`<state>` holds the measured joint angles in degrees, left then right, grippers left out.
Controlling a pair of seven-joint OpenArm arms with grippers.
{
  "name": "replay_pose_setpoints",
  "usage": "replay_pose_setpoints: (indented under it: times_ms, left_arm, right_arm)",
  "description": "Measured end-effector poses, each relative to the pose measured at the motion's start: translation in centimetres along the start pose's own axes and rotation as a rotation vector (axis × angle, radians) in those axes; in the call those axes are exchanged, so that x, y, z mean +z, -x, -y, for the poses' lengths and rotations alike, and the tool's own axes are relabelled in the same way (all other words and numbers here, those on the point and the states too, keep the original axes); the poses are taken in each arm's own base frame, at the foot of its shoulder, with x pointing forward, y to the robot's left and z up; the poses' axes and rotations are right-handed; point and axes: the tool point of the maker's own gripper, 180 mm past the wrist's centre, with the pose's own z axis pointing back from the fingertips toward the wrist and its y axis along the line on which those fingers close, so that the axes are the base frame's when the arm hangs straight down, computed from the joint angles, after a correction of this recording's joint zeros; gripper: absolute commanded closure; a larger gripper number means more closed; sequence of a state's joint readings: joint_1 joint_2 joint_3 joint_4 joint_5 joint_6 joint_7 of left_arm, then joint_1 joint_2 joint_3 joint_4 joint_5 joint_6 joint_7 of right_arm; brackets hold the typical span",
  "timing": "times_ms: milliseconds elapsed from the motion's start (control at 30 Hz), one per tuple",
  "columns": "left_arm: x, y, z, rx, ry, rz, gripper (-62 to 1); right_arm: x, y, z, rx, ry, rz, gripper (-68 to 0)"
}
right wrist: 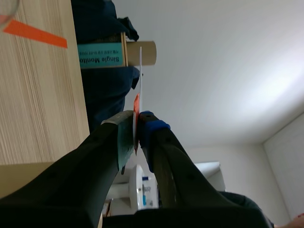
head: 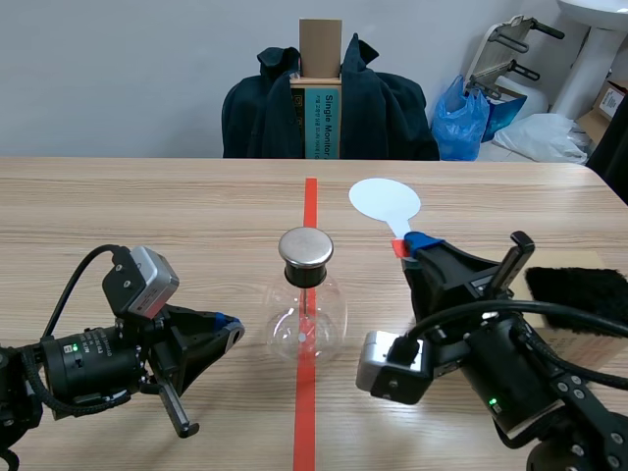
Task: Do the electroscope experiment.
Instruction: 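Move the plate toward and away from the electroscope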
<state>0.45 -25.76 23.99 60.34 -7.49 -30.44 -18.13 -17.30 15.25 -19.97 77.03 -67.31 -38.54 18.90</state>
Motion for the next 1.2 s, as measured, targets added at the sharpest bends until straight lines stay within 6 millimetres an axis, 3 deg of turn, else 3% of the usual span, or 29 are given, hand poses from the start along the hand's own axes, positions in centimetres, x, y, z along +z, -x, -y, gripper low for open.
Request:
replay_pose_setpoints:
  times_ms: [133, 300, 833, 1200]
  left_arm:
    - [0.0, 0.0, 0.0, 0.0, 0.0, 0.0, -2.7]
    - [0.0, 0.0, 0.0, 0.0, 0.0, 0.0, -2.7]
    - [0.0, 0.0, 0.0, 0.0, 0.0, 0.0, -2.7]
    - [0.0, 0.0, 0.0, 0.0, 0.0, 0.0, -2.7]
  right_arm:
    - [0.0, 1.2, 0.0, 0.0, 0.0, -0.064, -0.8]
    - [0.0, 1.2, 0.0, 0.0, 0.0, -0.068, -0.8]
    - [1.0, -5.9, 0.0, 0.0, 0.0, 0.332, -0.8]
    - [1.7, -7.6, 0.0, 0.001, 0.0, 0.433, -0.8]
